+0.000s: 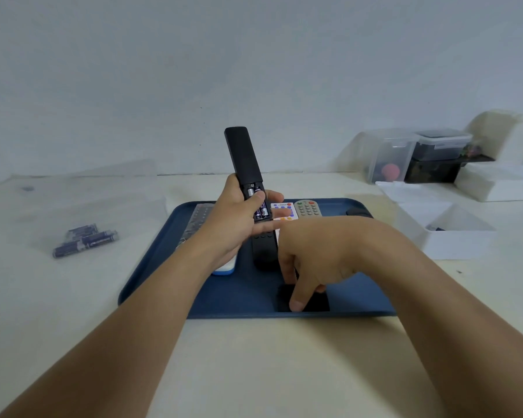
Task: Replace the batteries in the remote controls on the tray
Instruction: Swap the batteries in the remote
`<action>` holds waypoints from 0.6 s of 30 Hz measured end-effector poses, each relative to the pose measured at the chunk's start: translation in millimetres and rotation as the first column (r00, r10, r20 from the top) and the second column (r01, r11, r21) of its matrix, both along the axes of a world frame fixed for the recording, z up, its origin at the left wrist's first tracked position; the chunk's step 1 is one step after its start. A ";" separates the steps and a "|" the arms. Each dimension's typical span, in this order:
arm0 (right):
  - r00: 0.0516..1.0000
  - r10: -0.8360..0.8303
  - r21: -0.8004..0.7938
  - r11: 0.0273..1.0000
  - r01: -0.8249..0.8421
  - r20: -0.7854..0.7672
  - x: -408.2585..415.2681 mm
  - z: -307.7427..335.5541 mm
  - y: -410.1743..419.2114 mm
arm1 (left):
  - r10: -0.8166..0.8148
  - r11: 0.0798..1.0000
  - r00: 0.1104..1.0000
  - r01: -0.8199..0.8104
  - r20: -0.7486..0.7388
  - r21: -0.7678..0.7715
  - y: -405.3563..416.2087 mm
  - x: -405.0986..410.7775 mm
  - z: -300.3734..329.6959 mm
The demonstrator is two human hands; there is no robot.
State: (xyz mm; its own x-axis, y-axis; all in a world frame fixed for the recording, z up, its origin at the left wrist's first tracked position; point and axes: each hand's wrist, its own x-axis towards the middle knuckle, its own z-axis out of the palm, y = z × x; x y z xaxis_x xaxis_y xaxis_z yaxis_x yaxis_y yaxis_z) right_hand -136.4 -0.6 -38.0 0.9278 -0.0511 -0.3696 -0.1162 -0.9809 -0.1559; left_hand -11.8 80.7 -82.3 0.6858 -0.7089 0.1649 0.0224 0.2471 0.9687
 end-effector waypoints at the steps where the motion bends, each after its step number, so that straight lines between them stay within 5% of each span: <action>1: 1.000 -0.003 0.017 1.000 0.003 -0.009 -0.1 -0.8 -2.2 | -0.005 1.000 1.000 0.005 -0.004 -0.001 -0.1 -0.7 -0.7; 6: 0.999 0.047 0.181 0.982 -0.046 -0.003 -3.4 7.1 -14.0 | -0.001 1.000 0.998 0.000 -0.061 -0.022 -1.1 -1.0 1.4; 9: 0.993 0.021 0.427 0.902 -0.070 0.117 -9.5 14.1 -27.8 | -0.003 0.995 0.979 -0.017 -0.203 -0.099 1.2 -1.9 6.0; 12: 0.926 -0.289 0.815 0.578 -0.033 0.243 -8.3 13.7 -46.9 | -0.107 0.988 0.956 0.071 -0.274 -0.139 2.8 -2.3 9.8; 14: 0.865 -0.447 0.919 0.393 -0.039 0.228 1.1 8.4 -47.4 | -0.204 0.972 0.935 0.159 -0.289 -0.173 2.5 -2.5 9.7; 18: 0.739 -0.605 0.892 0.452 0.012 0.297 18.1 -6.6 -36.7 | -0.218 0.965 0.906 0.145 -0.362 -0.218 -1.4 -1.2 5.7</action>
